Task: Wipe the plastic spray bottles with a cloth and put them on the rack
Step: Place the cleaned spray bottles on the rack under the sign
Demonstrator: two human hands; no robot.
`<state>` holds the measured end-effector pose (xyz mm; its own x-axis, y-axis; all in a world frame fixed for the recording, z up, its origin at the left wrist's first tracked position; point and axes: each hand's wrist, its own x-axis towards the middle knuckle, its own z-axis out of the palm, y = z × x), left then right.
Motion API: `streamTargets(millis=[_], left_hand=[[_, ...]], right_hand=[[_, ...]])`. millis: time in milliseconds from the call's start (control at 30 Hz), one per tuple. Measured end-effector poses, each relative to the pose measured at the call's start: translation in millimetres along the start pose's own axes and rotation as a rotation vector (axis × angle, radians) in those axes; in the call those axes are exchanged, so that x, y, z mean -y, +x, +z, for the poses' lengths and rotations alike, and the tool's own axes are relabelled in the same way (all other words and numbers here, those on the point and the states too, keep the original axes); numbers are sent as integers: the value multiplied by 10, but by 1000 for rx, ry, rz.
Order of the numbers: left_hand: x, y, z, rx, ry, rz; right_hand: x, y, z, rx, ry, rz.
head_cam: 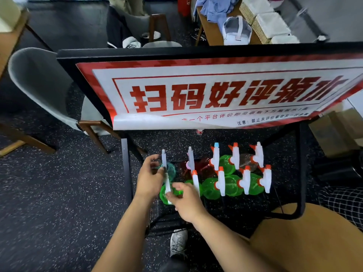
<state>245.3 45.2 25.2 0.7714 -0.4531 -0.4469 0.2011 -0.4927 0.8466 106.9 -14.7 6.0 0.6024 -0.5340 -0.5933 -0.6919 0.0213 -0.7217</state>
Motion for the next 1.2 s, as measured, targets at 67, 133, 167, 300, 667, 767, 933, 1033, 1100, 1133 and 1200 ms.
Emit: streamTargets(millis=[67,133,167,300,667,767,933,1033,1100,1133,1200], left_hand=[[-35,-100,-25,-27,51,113],[-111,-254,-28,-22,83,248],[-163,-341,-5,-13,96,308],[-330,-670,160,64,81,413],[-289,-2121,1637,609,227,530],[-199,-2593,2099,797,323,562],[-55,-3409,2793,1031,475,572],[113,-3875,3183,1173,582,572],[229,-4220,3421,1252,642,577],[280,-4374,3512,1284,669,588],[394,-4675,3697,1342,714,586]], right_hand=[[-48,-77,-85,4,10,-20],[-117,-212,-192,20,16,-29],[-160,-291,-268,25,37,-35],[-430,-607,-555,0,141,-69],[-1988,-2397,-1660,-449,345,7],[-2449,-3053,-1905,-592,361,54],[-3175,-4089,-2138,-721,446,180],[-3671,-4643,-2062,-801,528,268],[-4012,-4993,-1976,-899,555,331],[-4151,-5142,-1942,-933,568,365],[-4424,-5437,-1869,-982,602,422]])
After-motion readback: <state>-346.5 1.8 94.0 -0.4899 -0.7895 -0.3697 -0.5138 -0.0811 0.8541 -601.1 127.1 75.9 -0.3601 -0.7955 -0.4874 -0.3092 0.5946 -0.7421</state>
